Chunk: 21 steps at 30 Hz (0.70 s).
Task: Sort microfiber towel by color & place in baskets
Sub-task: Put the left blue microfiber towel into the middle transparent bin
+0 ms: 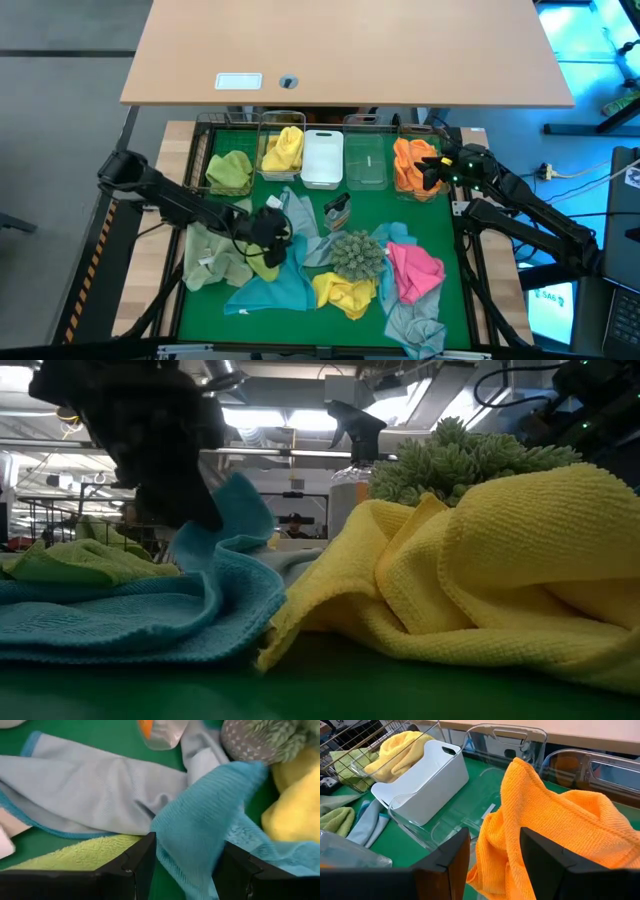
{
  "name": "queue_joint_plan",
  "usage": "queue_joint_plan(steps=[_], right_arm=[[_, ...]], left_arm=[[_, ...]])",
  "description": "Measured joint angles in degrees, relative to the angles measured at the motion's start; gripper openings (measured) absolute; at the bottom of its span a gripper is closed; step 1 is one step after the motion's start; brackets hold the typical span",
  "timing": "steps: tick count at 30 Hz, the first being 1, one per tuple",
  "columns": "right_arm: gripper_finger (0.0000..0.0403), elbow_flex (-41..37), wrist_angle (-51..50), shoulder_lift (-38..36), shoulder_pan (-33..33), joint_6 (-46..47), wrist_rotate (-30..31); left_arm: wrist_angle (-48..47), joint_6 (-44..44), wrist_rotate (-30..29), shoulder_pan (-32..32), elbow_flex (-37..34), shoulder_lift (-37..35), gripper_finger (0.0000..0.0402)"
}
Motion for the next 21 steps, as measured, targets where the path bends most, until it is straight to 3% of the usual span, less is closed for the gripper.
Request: queue_joint_plan(steps=[7, 16, 21], right_arm=[[0.0172, 0.0, 0.0, 0.0, 0.0, 0.0, 0.0], [0.0172, 0.0, 0.0, 0.0, 0.0, 0.0, 0.0], [0.0172, 0.0, 0.0, 0.0, 0.0, 0.0, 0.0]], left_arm=[[7.0, 0.0, 0.0, 0.0, 0.0, 5.1, 0.0147], [8.7, 0.0, 0.1, 0.1, 0.0, 5.0, 0.0017], [9.0, 0.1, 0.5, 0.2, 0.0, 3.2, 0.0005]])
